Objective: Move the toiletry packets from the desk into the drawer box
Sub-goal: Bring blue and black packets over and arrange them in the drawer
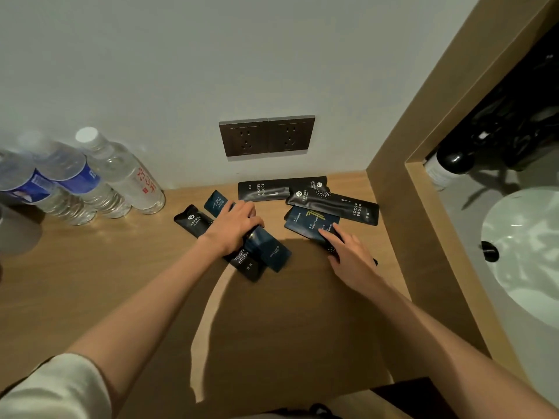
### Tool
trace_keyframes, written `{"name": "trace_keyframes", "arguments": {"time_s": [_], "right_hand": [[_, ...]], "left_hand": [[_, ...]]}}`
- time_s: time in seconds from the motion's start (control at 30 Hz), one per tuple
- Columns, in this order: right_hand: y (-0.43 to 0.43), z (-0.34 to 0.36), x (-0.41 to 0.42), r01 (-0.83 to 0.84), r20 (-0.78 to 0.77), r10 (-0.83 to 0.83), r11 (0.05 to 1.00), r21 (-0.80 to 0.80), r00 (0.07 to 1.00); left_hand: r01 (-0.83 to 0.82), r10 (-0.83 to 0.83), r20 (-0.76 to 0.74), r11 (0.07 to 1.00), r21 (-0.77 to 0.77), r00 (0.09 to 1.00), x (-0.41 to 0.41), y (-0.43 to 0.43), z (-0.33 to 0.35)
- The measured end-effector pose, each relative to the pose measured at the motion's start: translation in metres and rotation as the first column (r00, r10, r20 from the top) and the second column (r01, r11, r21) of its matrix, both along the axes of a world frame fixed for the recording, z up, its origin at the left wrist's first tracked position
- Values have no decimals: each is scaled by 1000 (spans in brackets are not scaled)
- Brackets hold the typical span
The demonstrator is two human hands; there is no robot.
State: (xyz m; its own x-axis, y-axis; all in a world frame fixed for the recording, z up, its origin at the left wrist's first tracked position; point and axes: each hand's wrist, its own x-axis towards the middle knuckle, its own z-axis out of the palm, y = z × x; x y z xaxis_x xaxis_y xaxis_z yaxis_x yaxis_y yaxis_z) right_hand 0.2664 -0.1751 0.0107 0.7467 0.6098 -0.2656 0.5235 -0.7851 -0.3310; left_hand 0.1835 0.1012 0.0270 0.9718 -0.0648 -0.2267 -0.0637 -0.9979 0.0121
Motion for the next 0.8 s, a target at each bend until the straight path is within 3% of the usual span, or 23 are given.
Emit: {"name": "trace_keyframes", "arguments": {"time_s": [0.17, 0.27, 0.47, 0.53, 0.7, 0.8], "right_hand": [[-15, 3, -12, 65, 18, -68, 990, 127, 998], [-17, 9, -21, 95, 5, -96, 990, 109, 995], [-21, 20, -21, 156, -35, -155, 986, 61, 987], [-21, 25, -22, 192, -68, -187, 979, 67, 980], [-24, 35, -28, 216, -101, -208, 973, 79, 973], [-27, 40, -32, 268, -165, -245, 954, 137, 956]], "left_hand": [[50, -48, -35, 996, 68, 998, 3, 2, 2], [39, -37, -48, 999, 35, 998, 4, 0, 5], [26, -22, 177, 999, -21, 984, -7, -2, 30], [-16, 31, 188, 997, -78, 982, -16, 1, 40], [-181, 172, -59, 936, -302, 983, -50, 16, 43], [-179, 124, -204, 944, -278, 971, -60, 24, 33]]}}
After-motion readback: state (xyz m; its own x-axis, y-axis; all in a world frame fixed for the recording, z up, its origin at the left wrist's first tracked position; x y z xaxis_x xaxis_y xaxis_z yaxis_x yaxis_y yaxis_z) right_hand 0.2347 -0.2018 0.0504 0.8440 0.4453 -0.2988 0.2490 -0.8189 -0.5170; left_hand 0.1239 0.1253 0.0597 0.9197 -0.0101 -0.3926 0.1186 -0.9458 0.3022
